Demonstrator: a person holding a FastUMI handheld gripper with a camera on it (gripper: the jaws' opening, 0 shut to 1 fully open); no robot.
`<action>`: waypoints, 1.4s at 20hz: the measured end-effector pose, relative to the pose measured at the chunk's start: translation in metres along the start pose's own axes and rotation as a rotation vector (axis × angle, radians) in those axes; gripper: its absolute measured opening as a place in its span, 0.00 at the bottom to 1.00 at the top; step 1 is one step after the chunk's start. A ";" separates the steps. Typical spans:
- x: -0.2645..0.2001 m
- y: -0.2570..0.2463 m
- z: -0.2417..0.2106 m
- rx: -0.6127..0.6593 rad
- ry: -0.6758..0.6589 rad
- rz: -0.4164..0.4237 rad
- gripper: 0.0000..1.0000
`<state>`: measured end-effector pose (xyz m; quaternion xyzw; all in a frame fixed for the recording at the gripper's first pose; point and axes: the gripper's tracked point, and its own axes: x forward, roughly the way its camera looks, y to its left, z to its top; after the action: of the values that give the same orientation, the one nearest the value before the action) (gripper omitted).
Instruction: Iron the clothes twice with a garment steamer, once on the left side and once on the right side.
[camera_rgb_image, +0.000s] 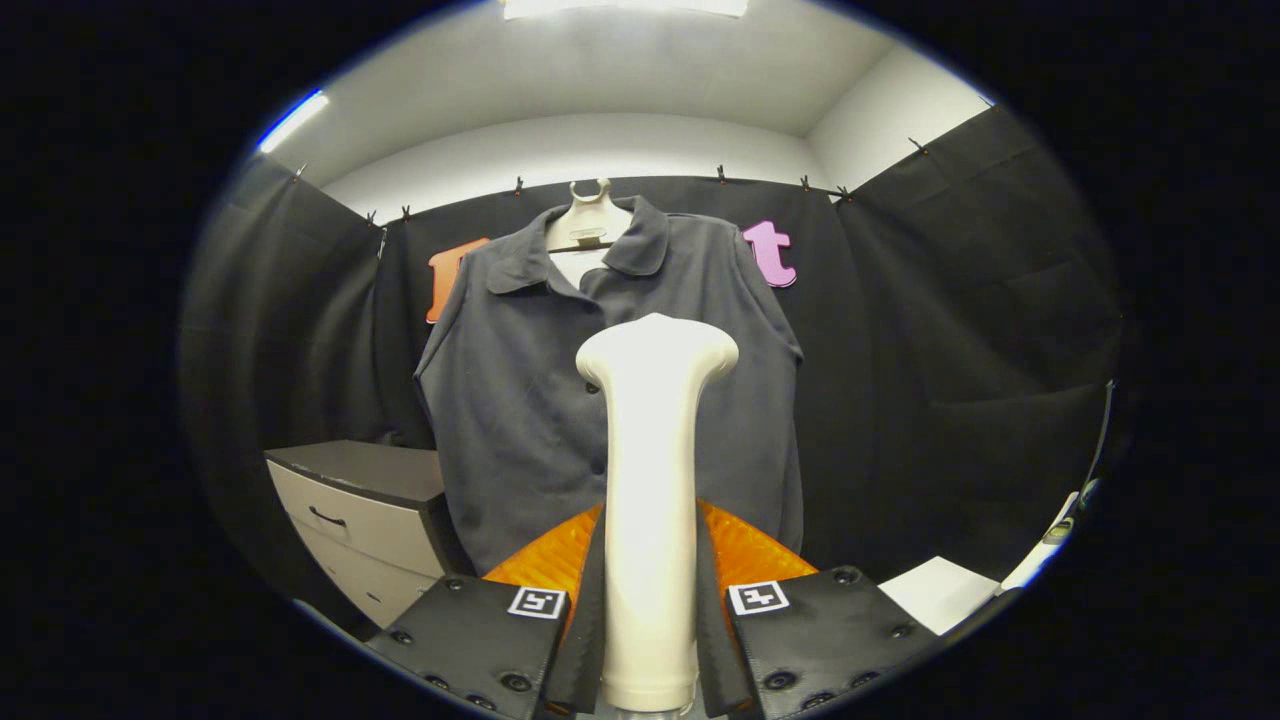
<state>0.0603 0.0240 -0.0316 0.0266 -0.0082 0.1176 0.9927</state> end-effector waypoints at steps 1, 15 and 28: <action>0.006 -0.007 0.005 0.004 -0.002 -0.005 0.45; 0.098 -0.023 0.041 -0.012 -0.007 -0.015 0.45; 0.109 -0.016 0.024 -0.034 0.016 -0.036 0.45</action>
<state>0.1702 0.0326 -0.0062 0.0087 -0.0016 0.0997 0.9950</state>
